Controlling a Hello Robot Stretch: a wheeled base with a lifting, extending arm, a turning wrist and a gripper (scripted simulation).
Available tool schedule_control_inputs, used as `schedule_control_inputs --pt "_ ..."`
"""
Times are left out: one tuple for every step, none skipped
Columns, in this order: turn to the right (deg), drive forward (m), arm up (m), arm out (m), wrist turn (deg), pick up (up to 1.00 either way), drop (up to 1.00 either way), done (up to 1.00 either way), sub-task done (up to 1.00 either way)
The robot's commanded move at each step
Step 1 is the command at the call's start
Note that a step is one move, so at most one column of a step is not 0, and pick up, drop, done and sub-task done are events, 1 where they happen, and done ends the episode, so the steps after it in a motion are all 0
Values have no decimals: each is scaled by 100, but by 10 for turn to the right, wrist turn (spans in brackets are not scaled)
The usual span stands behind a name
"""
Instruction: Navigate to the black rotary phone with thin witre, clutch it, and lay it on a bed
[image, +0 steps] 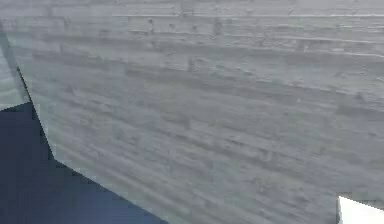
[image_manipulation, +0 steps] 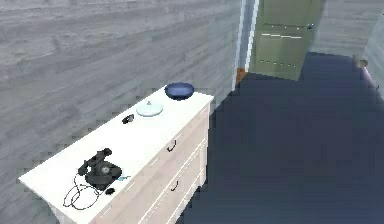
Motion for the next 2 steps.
schedule_control_inputs --pt "-240 0 0 0 0 0 0 0 0" --pt "0 0 50 0 0 0 0 0 0"
